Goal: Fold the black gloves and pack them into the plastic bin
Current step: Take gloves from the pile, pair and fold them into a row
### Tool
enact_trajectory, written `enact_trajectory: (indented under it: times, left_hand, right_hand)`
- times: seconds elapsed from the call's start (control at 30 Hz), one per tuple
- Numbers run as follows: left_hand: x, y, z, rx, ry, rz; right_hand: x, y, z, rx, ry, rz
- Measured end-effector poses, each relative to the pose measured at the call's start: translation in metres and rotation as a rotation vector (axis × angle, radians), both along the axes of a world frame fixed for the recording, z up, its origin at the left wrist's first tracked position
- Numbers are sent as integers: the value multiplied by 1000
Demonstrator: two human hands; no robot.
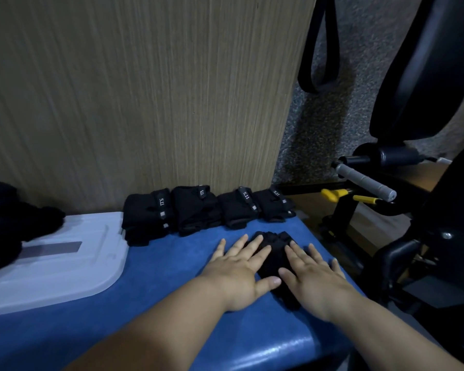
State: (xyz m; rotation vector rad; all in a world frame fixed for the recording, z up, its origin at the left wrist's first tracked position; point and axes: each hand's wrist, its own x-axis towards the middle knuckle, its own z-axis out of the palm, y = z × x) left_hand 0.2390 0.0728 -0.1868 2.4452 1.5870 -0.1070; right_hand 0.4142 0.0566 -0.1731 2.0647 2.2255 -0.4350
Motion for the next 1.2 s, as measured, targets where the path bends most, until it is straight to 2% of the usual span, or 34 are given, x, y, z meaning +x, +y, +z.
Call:
enact_trajectory:
  times: [0.07,0.17,0.3,0.37,0.53,0.8,1.0,1.2]
  left_hand:
    - [-9,-4,2,19,4,18]
    - [-29,-16,7,55,-7,84]
    - [-73,-38,15,93,-32,245]
    - [-99,-52,21,139,-45,334]
    - [-174,-86,27,269,-90,579]
    - [-273,-121,29,480,-222,918]
    - [-313,-127,22,575,-308,1006]
    - [-327,-122,17,686,-541,1036]
  right_hand:
    - [-4,-1,5,35,-40,-24]
    - [-16,-2,17,208,-59,-35]
    - [-46,-4,24,467,88,96]
    - [-68,-5,22,521,217,197]
    - [-133,-16,18,480,385,392]
    - [-242,-29,10,367,532,553]
    - [-315,-28,11,277,612,596]
    - [-380,-21,13,194,743,539]
